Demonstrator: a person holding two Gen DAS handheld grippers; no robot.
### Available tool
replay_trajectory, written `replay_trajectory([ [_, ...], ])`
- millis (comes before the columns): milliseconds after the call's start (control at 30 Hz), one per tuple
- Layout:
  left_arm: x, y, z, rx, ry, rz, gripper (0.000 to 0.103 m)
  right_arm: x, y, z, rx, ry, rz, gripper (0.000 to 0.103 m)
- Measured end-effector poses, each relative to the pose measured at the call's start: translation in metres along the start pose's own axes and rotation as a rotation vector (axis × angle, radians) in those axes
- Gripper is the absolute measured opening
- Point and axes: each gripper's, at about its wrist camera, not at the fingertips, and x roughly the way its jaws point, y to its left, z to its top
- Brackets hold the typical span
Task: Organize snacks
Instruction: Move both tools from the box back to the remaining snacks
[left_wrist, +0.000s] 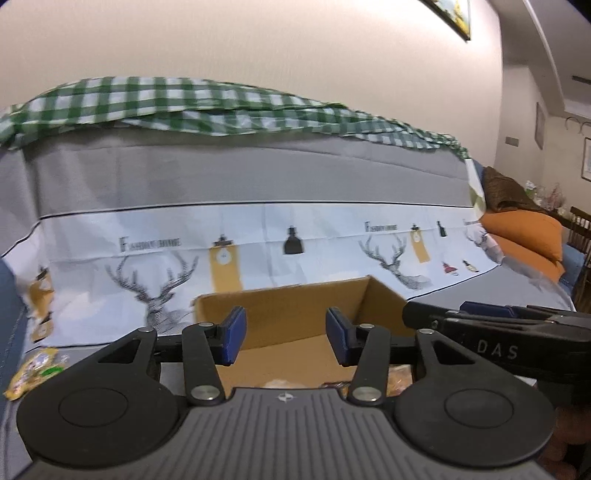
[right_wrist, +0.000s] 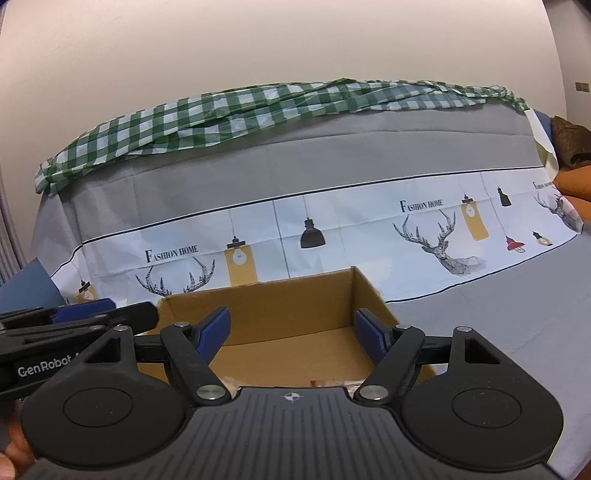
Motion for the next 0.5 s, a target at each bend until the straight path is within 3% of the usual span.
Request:
replay_trajectory([
  [100, -0.019, 0.023, -0.001, -0.035, 0.031, 0.009, 0.042, -0.002, 0.013, -0.004, -0.003, -0.004, 0.026, 0.07],
  [167, -0.035, 0.04, -0.002, -0.045, 0.036, 0.018, 0.031, -0.005, 0.023, -0.007, -0.001, -0.006, 0.063, 0.048],
  [233, -0.057, 0.063, -0.004, -0.039, 0.002, 0.085, 0.021, -0.008, 0.032, -0.01, 0.007, -0.01, 0.115, 0.03],
  [267, -0.066, 0.078, -0.006, -0.056, -0.007, 0.13, 0.017, -0.01, 0.038, -0.011, 0.006, -0.015, 0.141, 0.025],
  [367, -0.089, 0.128, -0.026, -0.192, -0.005, 0.247, 0.017, -0.017, 0.056, -0.013, -0.009, -0.024, 0.217, 0.024],
  [500, -0.087, 0.182, -0.053, -0.383, 0.107, 0.342, 0.017, -0.019, 0.079, -0.018, -0.051, 0.003, 0.325, 0.025],
])
